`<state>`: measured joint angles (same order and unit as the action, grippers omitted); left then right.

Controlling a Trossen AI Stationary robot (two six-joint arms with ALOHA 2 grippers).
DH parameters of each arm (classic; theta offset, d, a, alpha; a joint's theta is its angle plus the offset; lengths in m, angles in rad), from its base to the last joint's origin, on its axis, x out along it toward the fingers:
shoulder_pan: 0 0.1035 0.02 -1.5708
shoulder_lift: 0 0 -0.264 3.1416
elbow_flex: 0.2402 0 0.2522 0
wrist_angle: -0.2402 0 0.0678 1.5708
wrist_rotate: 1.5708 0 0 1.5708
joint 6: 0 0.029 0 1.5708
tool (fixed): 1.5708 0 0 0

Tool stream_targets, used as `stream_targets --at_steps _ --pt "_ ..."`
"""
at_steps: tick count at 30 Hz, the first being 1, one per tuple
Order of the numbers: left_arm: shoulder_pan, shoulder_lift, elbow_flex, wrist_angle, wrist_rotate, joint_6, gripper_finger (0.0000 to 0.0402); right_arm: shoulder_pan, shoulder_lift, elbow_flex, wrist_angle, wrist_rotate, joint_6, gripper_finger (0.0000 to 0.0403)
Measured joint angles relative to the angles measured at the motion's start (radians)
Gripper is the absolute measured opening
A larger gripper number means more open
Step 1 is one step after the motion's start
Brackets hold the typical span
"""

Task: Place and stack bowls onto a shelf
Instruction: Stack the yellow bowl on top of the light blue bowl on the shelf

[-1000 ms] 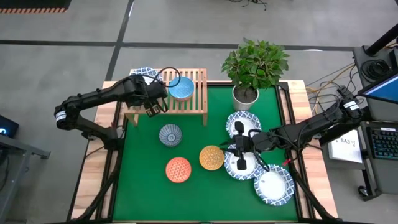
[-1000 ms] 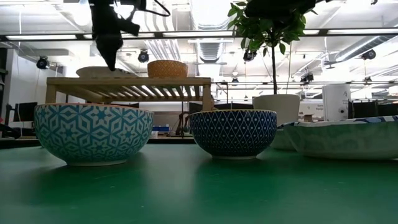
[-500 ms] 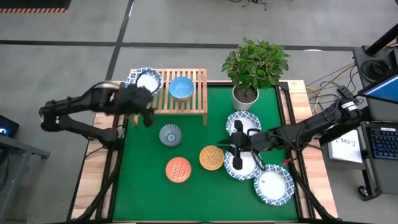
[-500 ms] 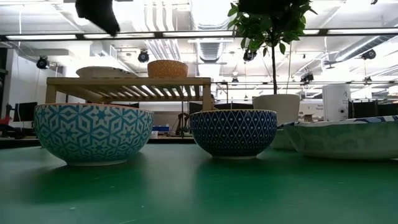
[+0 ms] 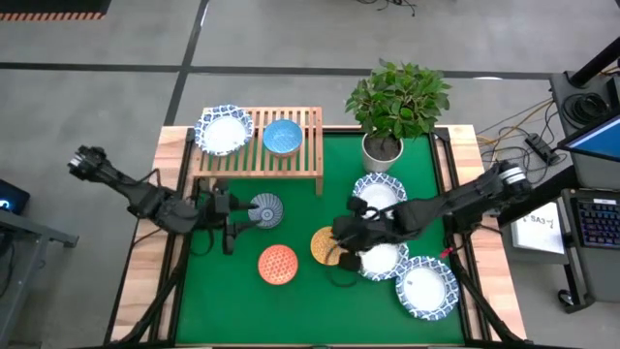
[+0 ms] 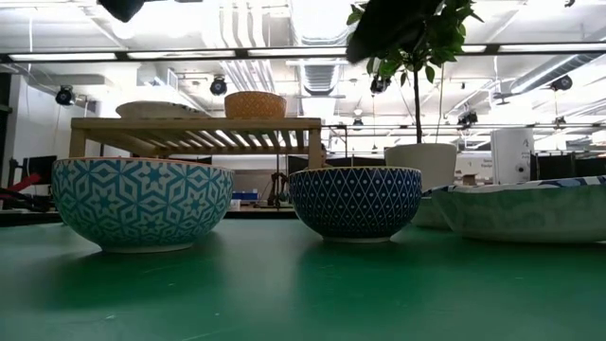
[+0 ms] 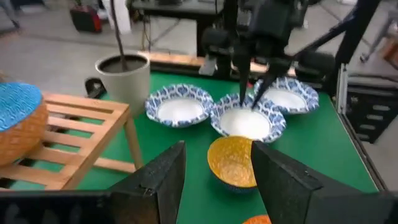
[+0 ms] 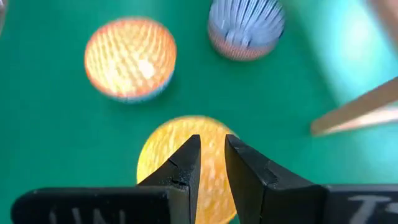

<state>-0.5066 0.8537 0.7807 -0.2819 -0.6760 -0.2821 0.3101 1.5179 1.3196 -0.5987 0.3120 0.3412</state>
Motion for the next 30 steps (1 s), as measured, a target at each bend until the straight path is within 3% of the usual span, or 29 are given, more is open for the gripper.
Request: stream_targets --at_steps 4,12,21,30 --pt "-0.037 -0.04 -0.049 0.005 -0.074 0.004 0.0166 -0.007 0.113 0.126 -0.125 -0.106 0.013 0.0063" --pt "-0.088 -0.151 -0.183 0.019 -0.075 -0.063 0.0166 -0.009 0.296 0.313 -0.318 -0.268 0.079 0.0063" --pt "-0.107 -0.245 -0.233 0.028 -0.053 -0.076 0.0166 -0.003 0.414 0.377 -0.349 -0.289 0.087 0.0063" --pt "-0.11 -0.252 -0.238 0.028 -0.042 -0.054 0.0166 0.014 0.47 0.39 -0.347 -0.314 0.118 0.0063"
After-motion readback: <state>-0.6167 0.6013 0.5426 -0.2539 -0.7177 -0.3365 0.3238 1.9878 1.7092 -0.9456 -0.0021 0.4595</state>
